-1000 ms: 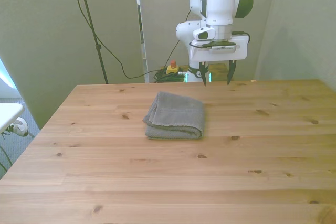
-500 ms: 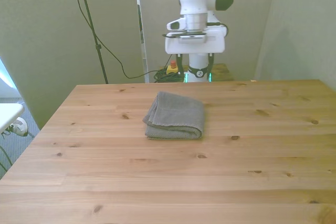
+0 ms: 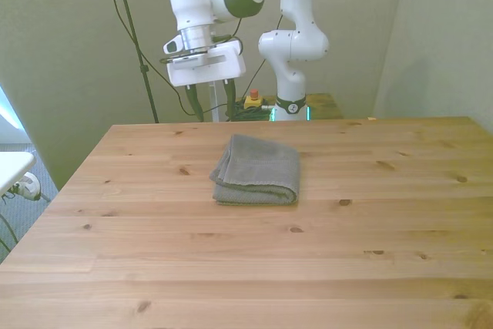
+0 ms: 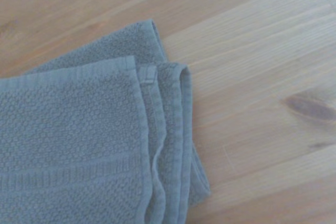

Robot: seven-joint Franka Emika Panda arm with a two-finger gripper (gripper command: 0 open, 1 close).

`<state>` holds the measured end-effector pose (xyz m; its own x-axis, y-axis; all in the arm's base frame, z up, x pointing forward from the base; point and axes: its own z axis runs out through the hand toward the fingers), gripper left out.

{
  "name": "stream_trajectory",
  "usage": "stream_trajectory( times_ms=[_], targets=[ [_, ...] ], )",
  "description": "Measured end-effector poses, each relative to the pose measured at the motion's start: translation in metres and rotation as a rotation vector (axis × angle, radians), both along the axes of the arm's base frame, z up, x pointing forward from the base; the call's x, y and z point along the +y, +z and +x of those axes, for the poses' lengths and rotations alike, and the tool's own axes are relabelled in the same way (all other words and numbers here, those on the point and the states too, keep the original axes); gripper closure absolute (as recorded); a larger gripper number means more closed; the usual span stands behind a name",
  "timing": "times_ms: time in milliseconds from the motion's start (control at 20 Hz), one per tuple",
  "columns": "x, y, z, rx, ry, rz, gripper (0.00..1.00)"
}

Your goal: Unfold the towel

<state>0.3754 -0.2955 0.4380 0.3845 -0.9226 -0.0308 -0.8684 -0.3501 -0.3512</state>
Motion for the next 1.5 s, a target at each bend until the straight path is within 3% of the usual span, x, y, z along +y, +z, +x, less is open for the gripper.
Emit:
stream_trajectory(
  times_ms=[300,600,650,1500],
  targets=[
    [0.003,-0.033,0.007,-0.095,0.082,0.110,0.00],
    [0.018,-0.060,0.010,-0.103,0.115,0.165,0.00],
    [0.021,-0.062,0.011,-0.107,0.120,0.172,1.00],
    [0.041,-0.076,0.018,-0.109,0.159,0.199,1.00]
  ],
)
